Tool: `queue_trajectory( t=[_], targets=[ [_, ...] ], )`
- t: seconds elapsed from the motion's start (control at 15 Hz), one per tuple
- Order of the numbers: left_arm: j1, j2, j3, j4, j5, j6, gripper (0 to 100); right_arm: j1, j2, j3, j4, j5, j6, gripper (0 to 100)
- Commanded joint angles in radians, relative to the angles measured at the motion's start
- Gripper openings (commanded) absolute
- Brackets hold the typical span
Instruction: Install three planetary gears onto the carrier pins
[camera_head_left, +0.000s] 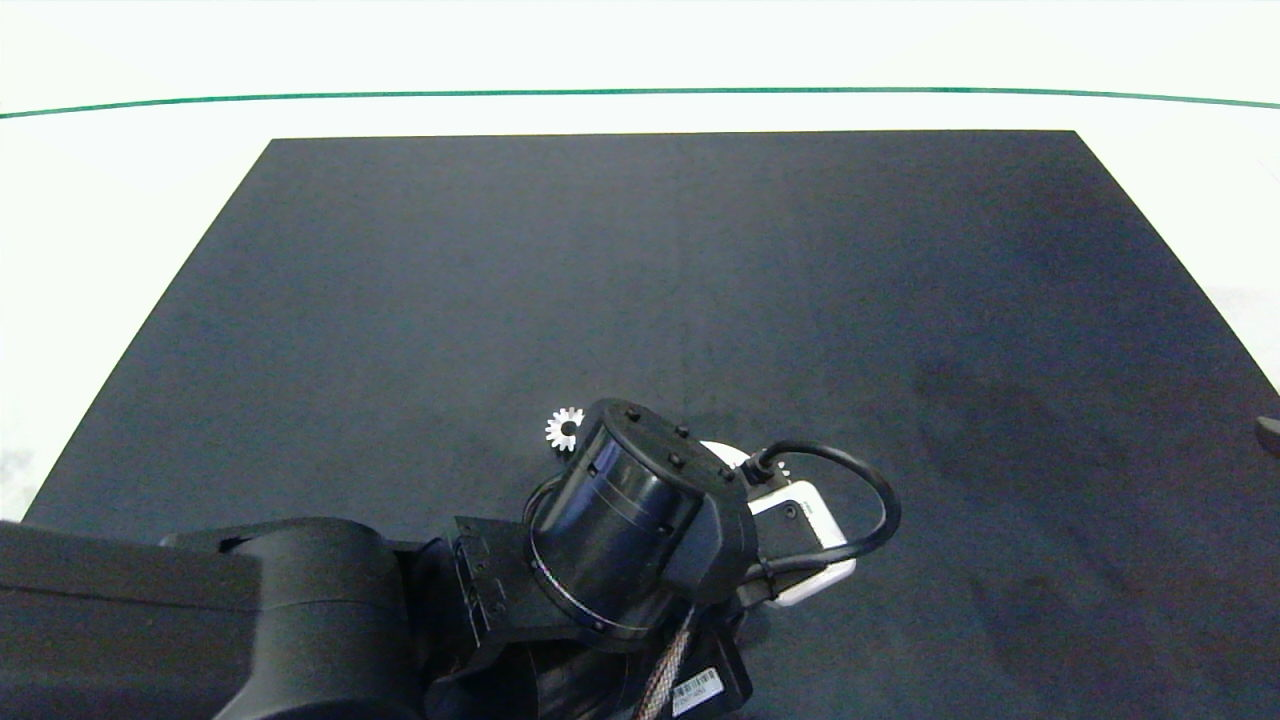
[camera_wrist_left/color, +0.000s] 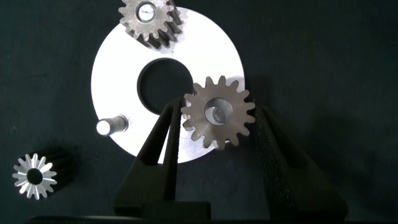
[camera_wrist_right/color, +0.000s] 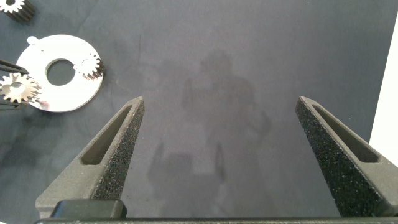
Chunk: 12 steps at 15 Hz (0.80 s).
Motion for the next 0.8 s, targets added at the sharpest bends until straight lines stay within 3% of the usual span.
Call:
queue_trajectory(
  t=[0.07, 0.8],
  targets=[
    [0.010, -0.003, 0.013, -0.003, 0.002, 0.000, 16, 0.000, 0.003, 0.001, 0.002, -0.002, -0.002, 100],
    [0.007, -0.012, 0.027, -0.009, -0.001, -0.008, 16, 0.000, 0.005, 0.001, 0.002, -0.002, -0.002, 100]
  ],
)
